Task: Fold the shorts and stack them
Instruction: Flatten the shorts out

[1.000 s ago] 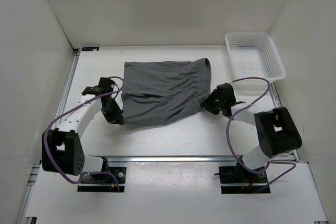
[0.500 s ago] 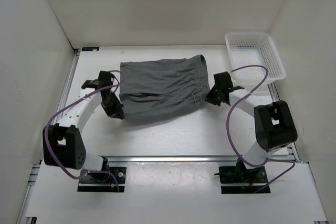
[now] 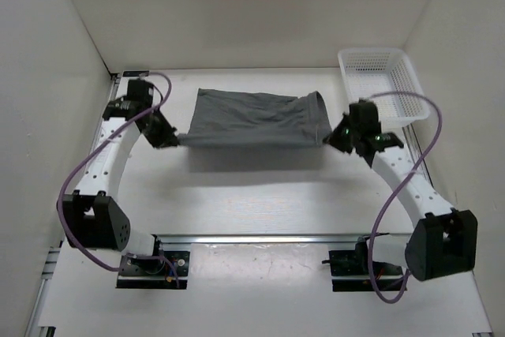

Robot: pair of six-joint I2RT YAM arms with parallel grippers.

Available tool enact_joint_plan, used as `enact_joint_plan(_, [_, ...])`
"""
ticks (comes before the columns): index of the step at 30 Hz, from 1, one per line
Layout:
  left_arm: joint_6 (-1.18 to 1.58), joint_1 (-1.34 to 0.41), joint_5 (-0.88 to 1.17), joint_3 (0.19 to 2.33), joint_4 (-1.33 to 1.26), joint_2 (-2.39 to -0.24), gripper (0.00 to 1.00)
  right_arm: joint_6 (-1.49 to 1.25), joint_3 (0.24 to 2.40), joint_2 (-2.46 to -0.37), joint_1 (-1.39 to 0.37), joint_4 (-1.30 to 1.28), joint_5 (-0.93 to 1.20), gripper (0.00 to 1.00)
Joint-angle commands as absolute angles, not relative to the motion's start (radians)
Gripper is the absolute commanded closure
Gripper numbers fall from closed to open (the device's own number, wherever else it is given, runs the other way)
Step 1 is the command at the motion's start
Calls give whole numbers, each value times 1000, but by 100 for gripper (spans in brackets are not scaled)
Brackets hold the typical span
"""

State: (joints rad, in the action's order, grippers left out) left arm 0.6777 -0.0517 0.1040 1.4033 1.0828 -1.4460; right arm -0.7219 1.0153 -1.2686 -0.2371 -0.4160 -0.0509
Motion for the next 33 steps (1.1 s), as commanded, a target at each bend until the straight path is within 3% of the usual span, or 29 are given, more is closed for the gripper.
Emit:
enact_joint_plan(1, [679,-37,129,1203,1076,-1396,90,-709,786,-1241,-224,-589,-17,100])
enact_joint_plan(6, [689,-57,140,1019,1032,-1347,90,-736,652,-1056,-224,-676,-26,100])
enact_joint_plan(14, [689,-57,130,1101,1052,-1347,90,-689,802,-1006,-224,-762,-83,100])
enact_joint_plan(17, [672,-57,118,1315,1101,-1458,90,-666,986,-1107,-209,-718,-98,100])
enact_joint_plan(21, [620,-57,43,1852,1266,-1706,90,-620,1447,-1378,-187,-687,-107,100])
enact_joint_plan(22, [611,-42,31,2113,1302,-1754,90,-620,1650,-1482,-175,-698,-98,100])
enact_joint_plan(25, [610,4,52,2503,1364,-1873,90,-620,1882,-1586,-146,-687,-74,100])
enact_joint_plan(28, [621,58,101,2446,1289,-1777,90,-620,1968,-1565,-137,-658,-51,100])
enact_joint_plan(32, [621,69,110,2202,1201,-1617,90,-611,1763,-1450,-137,-618,-40,100])
enact_joint_plan(33, [612,69,120,2137,1178,-1586,90,-611,1608,-1383,-137,-598,-40,100])
